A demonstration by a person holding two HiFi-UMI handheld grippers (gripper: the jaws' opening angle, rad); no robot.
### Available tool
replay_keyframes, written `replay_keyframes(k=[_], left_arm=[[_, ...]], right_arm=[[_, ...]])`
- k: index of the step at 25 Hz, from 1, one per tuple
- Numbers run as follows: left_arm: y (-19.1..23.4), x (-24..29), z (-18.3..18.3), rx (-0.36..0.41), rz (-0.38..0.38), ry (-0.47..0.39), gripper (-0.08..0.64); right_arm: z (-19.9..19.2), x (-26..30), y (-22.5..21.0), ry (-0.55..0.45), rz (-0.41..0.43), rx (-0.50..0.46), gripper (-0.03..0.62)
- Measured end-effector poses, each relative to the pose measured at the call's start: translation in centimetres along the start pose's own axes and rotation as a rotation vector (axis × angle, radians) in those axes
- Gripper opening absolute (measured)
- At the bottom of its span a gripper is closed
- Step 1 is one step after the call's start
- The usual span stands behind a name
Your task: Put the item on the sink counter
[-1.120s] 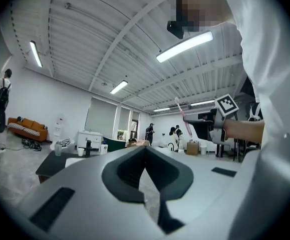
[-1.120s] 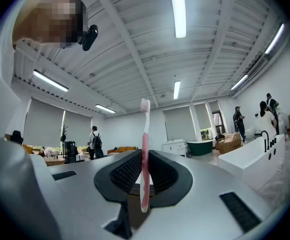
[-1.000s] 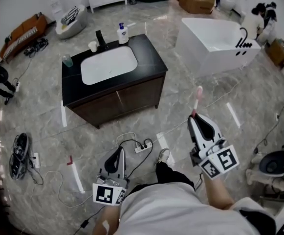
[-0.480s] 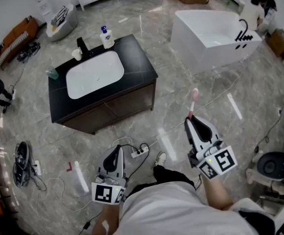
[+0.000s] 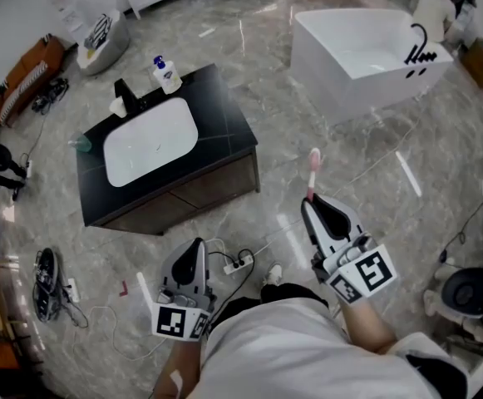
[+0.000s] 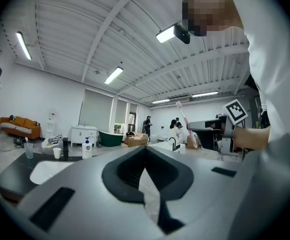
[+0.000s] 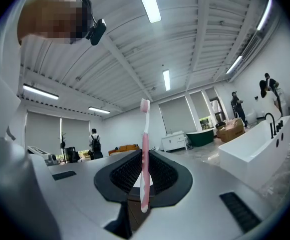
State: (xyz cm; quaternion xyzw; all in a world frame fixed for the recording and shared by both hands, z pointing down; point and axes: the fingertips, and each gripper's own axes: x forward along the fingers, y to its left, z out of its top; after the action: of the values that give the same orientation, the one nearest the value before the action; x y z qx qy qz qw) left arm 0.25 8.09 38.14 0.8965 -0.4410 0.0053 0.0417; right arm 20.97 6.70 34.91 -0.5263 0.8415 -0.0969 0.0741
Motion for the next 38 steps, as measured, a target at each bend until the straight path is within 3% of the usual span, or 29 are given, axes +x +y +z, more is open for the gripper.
replay_keyframes(k=[6,16,30,38], left_arm=[[-1.2,2.6,0.6,0.004,0.010,0.008,0.003],[-0.1,1.5,1.2,0.020,0.096,-0.010,0.003],[0.0,2.8,2.6,0.025,0.103,-0.086,0.003],[1.0,4.9,1.7,0.016,0.080,-0.089,0.003]], right_arm=[[-0.1,0.8,-1.0,0.015,0.062,0.027,0.066],[0.4,1.5,-1.4,-0.007,0.095,0.025,0.066],[3.0,2.0,-2.6,-0.046,0.091,-0.032,0.066],[3.3,3.5,-3.3,-0.062,0.097,-0.062,0.066]])
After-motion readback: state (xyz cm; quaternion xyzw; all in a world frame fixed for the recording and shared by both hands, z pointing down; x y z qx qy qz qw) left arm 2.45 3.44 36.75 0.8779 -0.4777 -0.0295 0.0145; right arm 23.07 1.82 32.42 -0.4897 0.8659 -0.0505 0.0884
